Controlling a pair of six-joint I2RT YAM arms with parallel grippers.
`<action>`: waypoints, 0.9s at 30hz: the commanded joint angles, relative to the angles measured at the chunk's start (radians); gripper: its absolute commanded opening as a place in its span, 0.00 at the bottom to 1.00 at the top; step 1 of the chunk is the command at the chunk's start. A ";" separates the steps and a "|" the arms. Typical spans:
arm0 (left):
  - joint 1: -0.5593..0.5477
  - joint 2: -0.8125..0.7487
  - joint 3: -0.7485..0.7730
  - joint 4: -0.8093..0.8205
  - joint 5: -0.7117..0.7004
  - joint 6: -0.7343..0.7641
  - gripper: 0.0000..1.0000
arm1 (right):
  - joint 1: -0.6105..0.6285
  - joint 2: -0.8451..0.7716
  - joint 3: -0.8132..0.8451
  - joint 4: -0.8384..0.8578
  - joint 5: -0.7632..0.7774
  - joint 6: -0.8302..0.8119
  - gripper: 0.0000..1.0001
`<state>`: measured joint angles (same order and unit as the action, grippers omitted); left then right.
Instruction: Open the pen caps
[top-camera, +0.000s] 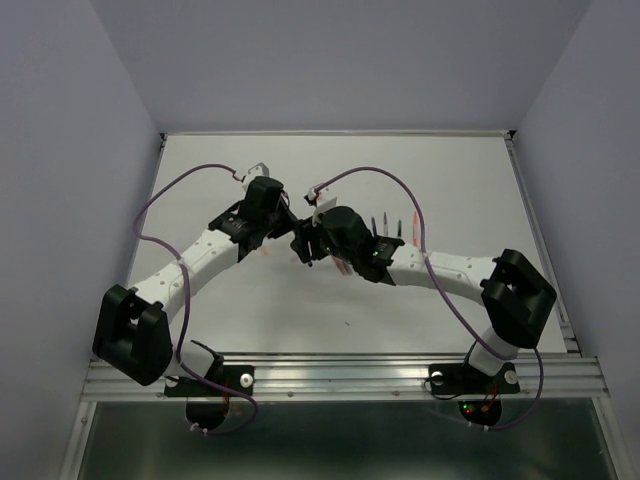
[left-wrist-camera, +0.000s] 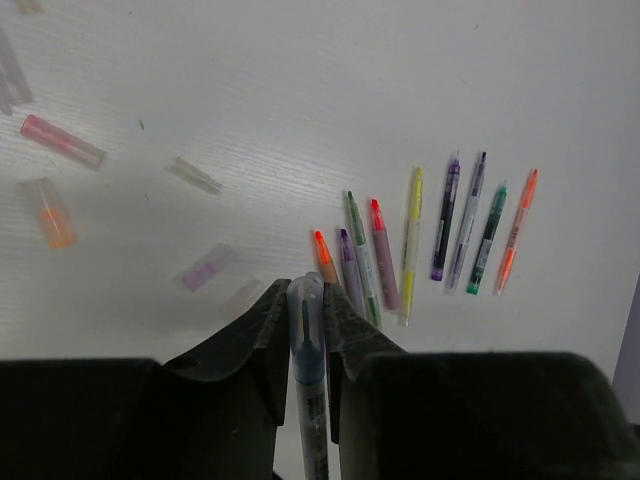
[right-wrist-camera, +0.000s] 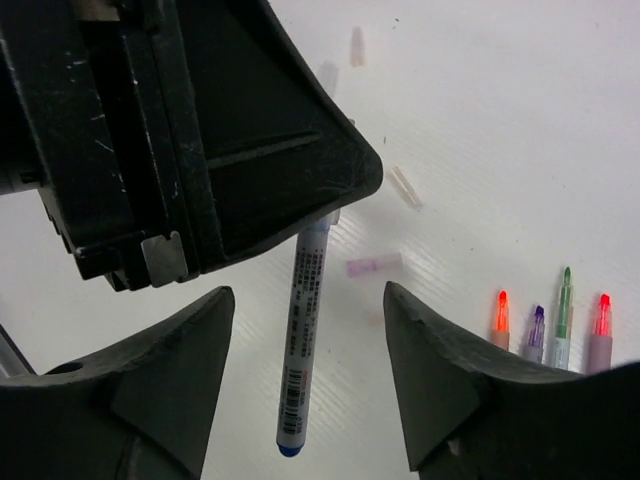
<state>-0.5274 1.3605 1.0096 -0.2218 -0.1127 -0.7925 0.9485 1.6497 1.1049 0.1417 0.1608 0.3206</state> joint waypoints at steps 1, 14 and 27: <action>-0.008 -0.018 0.029 0.013 -0.016 0.016 0.00 | -0.007 0.001 0.044 0.041 -0.006 -0.034 0.70; -0.014 -0.026 0.052 0.021 -0.074 -0.013 0.00 | -0.007 0.039 0.072 0.006 -0.014 -0.032 0.27; 0.107 0.136 0.289 0.044 -0.326 -0.116 0.00 | 0.045 -0.093 -0.163 0.006 -0.264 0.050 0.01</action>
<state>-0.5369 1.4422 1.1675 -0.3161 -0.2127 -0.8639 0.9108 1.6436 1.0592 0.2413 0.0872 0.3107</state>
